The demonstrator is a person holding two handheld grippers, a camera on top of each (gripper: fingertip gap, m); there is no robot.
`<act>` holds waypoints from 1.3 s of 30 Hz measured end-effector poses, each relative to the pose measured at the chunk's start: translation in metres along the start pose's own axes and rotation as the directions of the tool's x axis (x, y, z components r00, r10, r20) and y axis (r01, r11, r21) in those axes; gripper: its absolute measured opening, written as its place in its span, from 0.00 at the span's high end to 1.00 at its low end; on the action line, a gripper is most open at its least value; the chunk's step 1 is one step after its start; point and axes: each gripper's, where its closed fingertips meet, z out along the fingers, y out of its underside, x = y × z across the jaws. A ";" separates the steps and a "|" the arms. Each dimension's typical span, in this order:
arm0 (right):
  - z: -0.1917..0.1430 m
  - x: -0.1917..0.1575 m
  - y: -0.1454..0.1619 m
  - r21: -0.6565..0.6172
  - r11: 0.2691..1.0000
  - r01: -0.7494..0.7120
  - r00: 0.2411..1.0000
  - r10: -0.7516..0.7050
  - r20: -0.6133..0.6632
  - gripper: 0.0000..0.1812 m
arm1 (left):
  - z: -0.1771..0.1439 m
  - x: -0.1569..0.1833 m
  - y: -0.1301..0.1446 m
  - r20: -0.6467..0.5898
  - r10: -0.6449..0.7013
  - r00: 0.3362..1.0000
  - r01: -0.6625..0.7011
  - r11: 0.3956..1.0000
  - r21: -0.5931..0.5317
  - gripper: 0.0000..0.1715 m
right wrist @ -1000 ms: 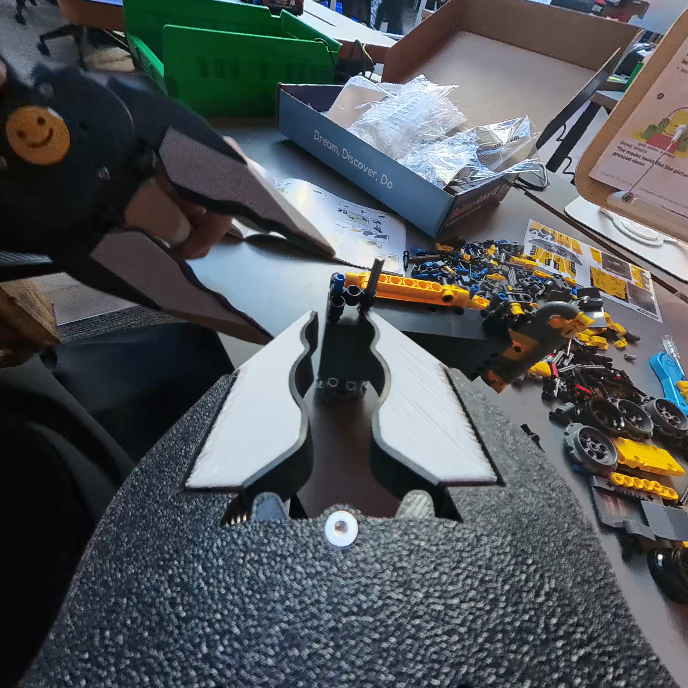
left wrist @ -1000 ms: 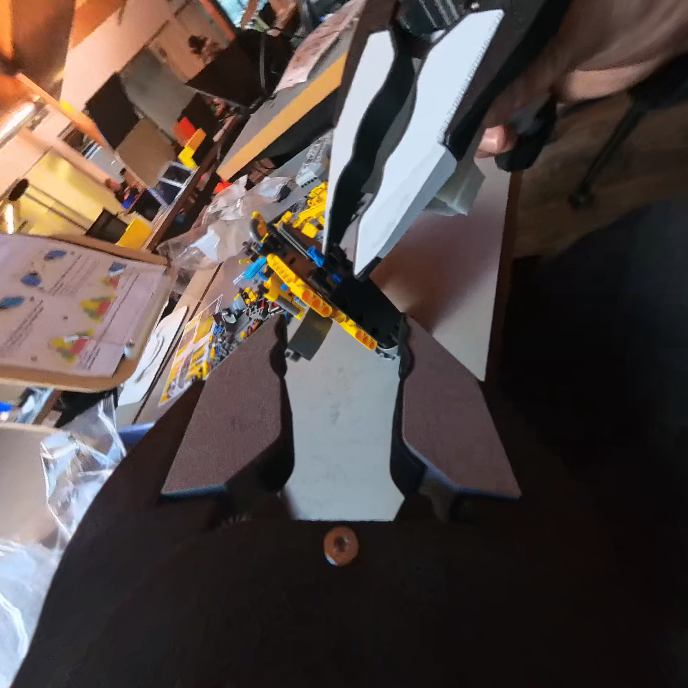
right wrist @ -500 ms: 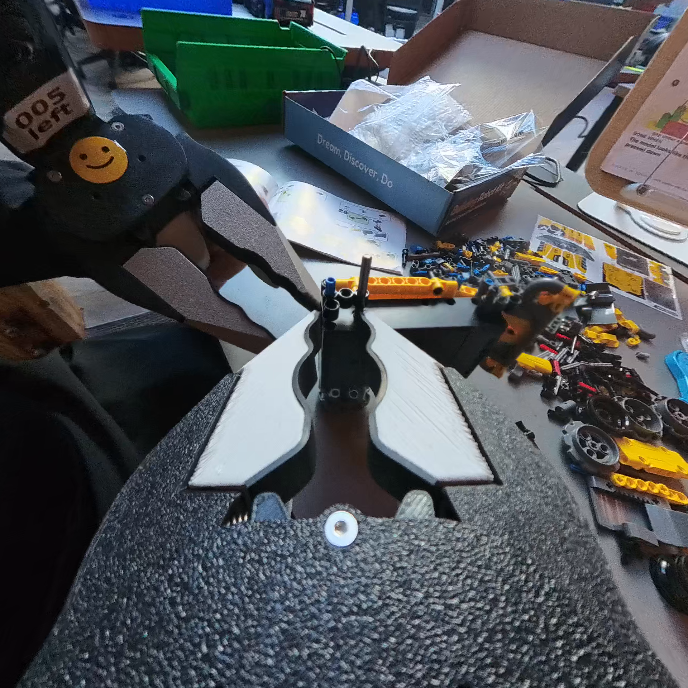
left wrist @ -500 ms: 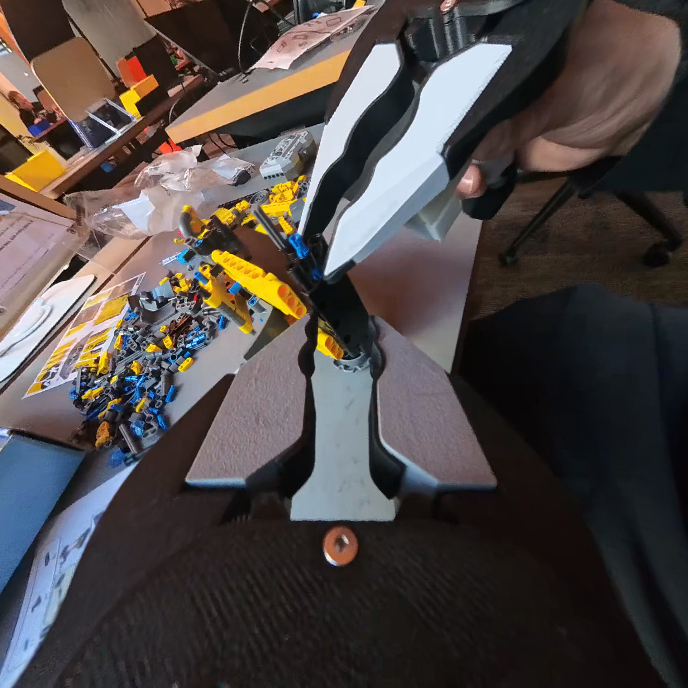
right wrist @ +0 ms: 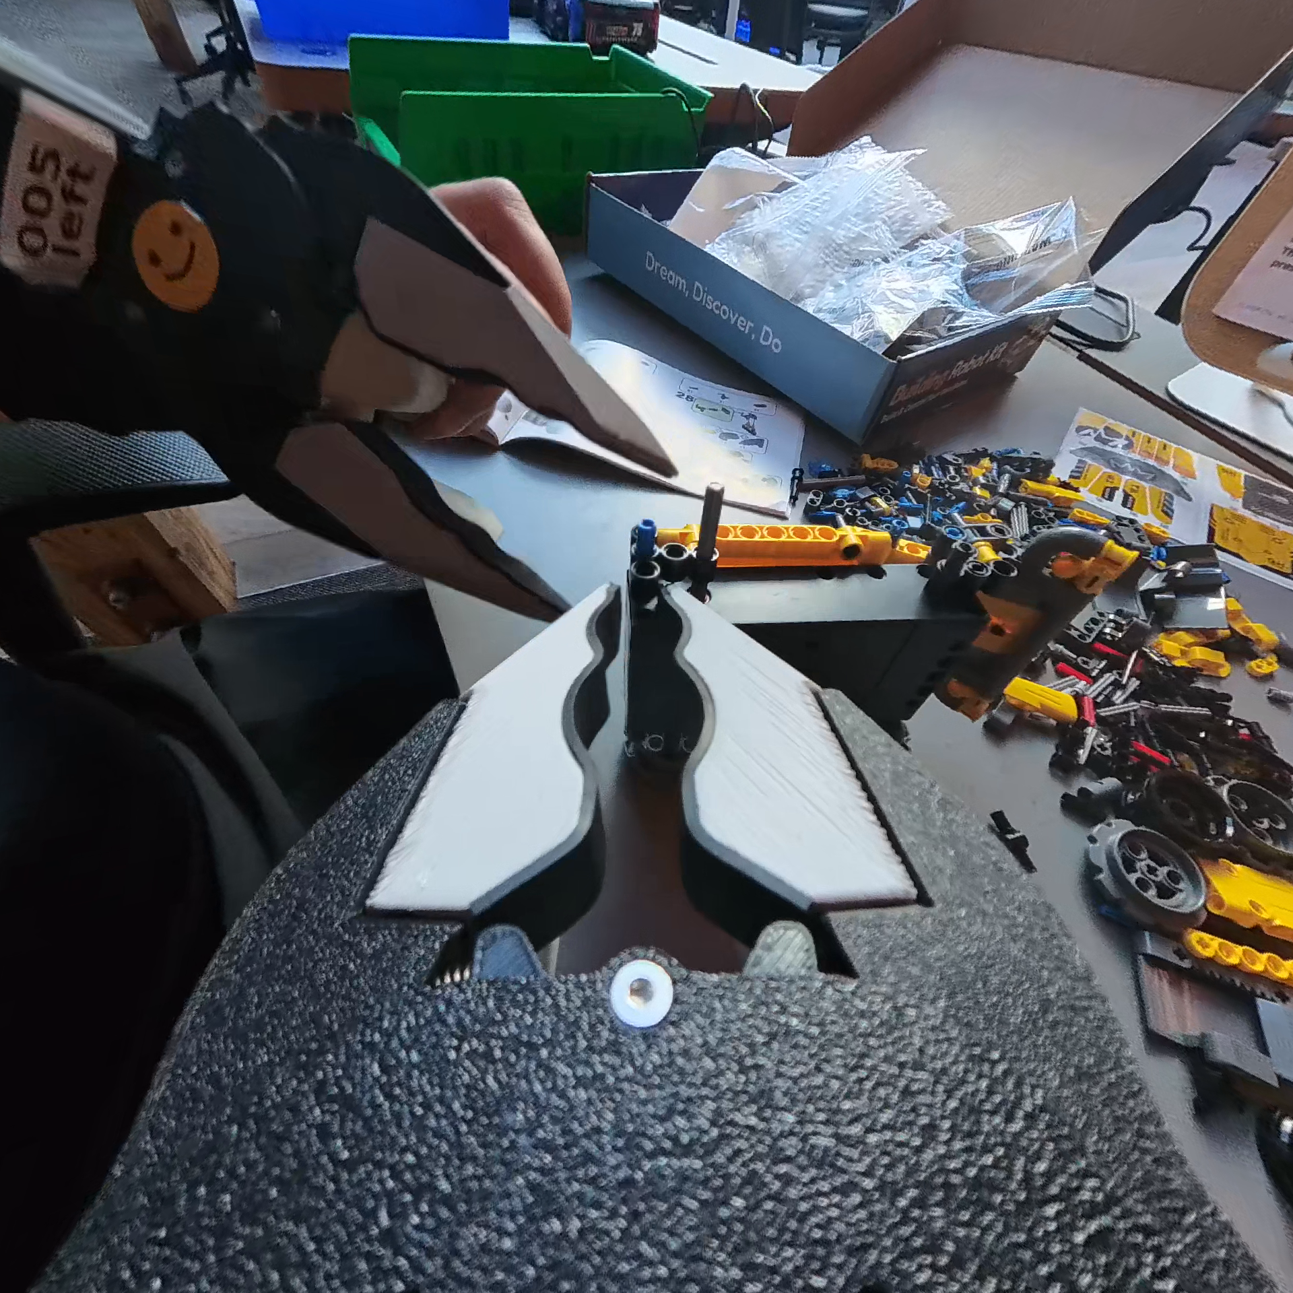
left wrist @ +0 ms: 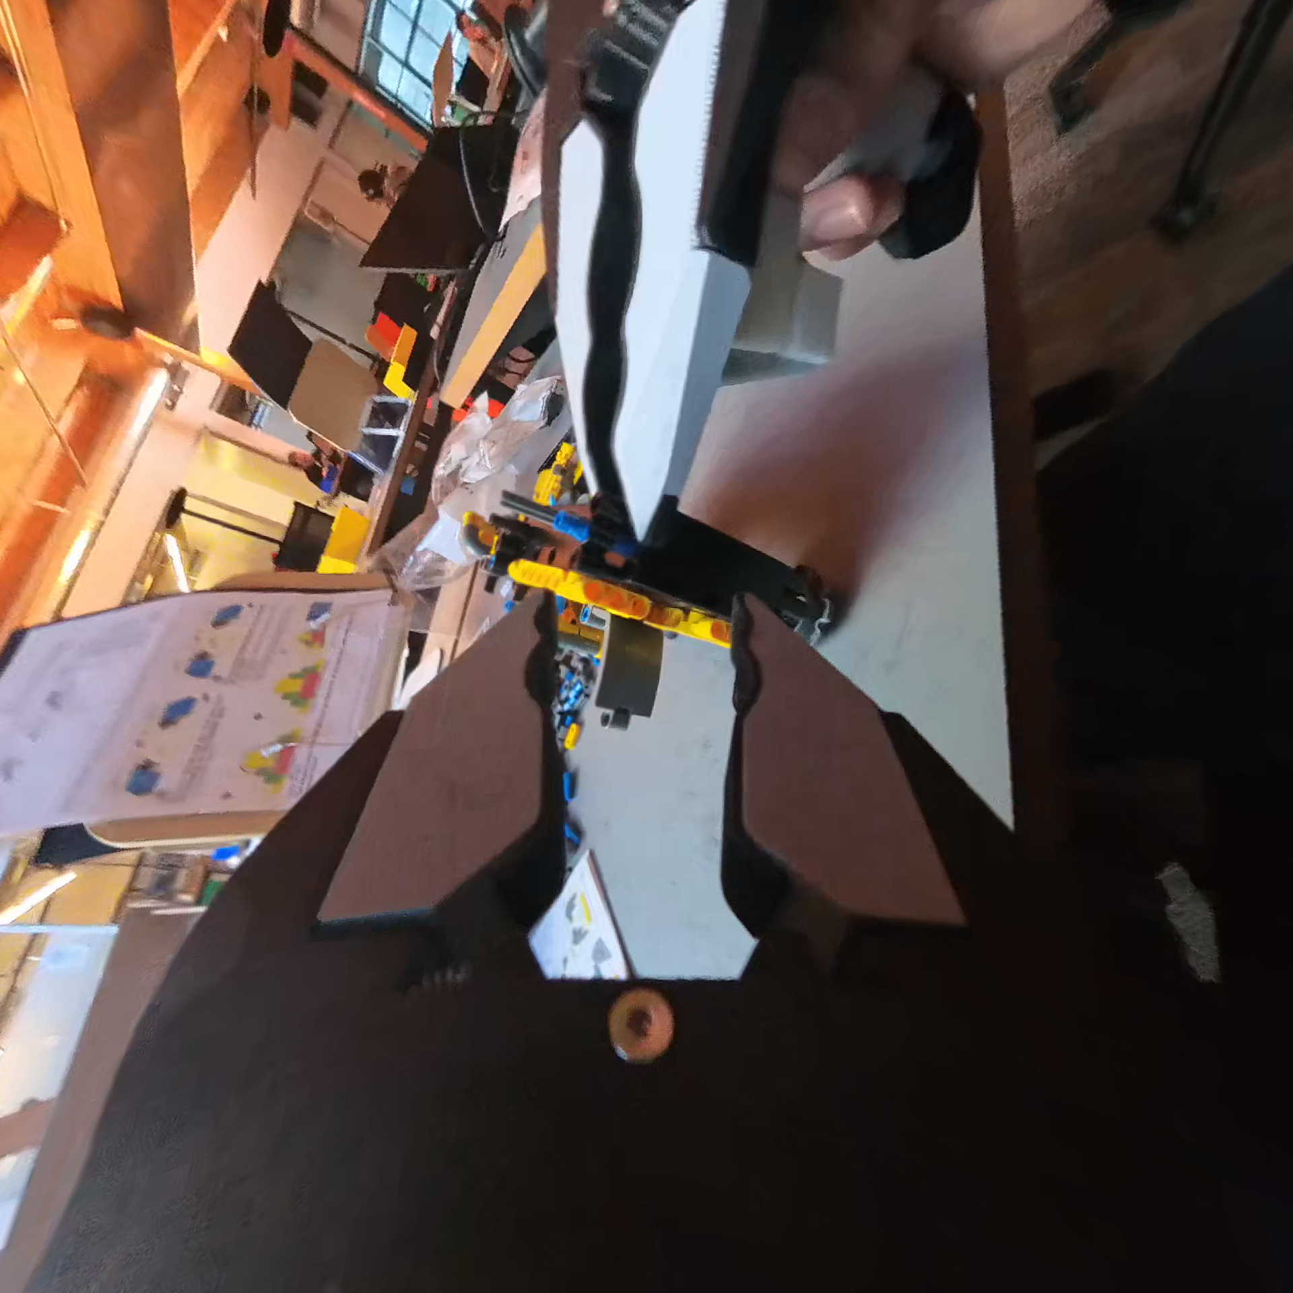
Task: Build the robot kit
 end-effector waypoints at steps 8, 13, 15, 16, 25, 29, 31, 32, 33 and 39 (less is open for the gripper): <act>-0.003 -0.001 0.001 0.023 1.000 -0.013 1.000 0.013 0.004 0.90 | 0.007 0.003 0.000 0.027 -0.215 0.976 0.215 0.977 0.011 0.75; -0.005 0.004 0.003 0.012 1.000 -0.002 1.000 0.002 -0.021 0.91 | 0.010 0.012 0.001 0.087 -0.524 0.847 0.525 0.851 0.014 0.75; -0.003 0.002 0.002 0.023 1.000 -0.005 1.000 0.005 -0.012 0.91 | 0.014 0.017 0.001 0.109 -0.592 0.798 0.594 0.804 0.019 0.76; -0.003 0.002 0.002 0.023 1.000 -0.003 1.000 0.003 -0.014 0.91 | 0.014 0.016 0.001 0.127 -0.610 0.782 0.612 0.790 0.025 0.76; -0.004 0.002 0.002 0.004 1.000 0.001 1.000 -0.001 0.007 0.96 | 0.026 0.009 0.002 0.241 -0.725 0.645 0.731 0.677 0.083 0.79; -0.002 0.003 0.002 0.003 1.000 -0.002 1.000 0.002 0.004 0.96 | 0.029 0.007 0.004 0.284 -0.727 0.625 0.738 0.669 0.091 0.79; -0.003 0.004 0.002 -0.007 1.000 0.006 1.000 -0.006 0.004 0.96 | 0.029 0.008 0.003 0.280 -0.720 0.635 0.730 0.678 0.088 0.79; -0.004 0.004 0.002 -0.011 1.000 0.010 1.000 -0.010 0.007 0.96 | 0.029 0.009 0.003 0.271 -0.721 0.637 0.730 0.678 0.087 0.80; -0.005 0.004 0.003 -0.015 1.000 0.016 1.000 -0.016 0.006 0.96 | 0.029 0.009 0.004 0.264 -0.723 0.638 0.732 0.676 0.083 0.80; -0.008 0.007 0.005 -0.026 0.999 0.032 0.999 -0.032 -0.025 0.93 | 0.028 0.014 0.001 0.249 -0.694 0.676 0.703 0.708 0.066 0.79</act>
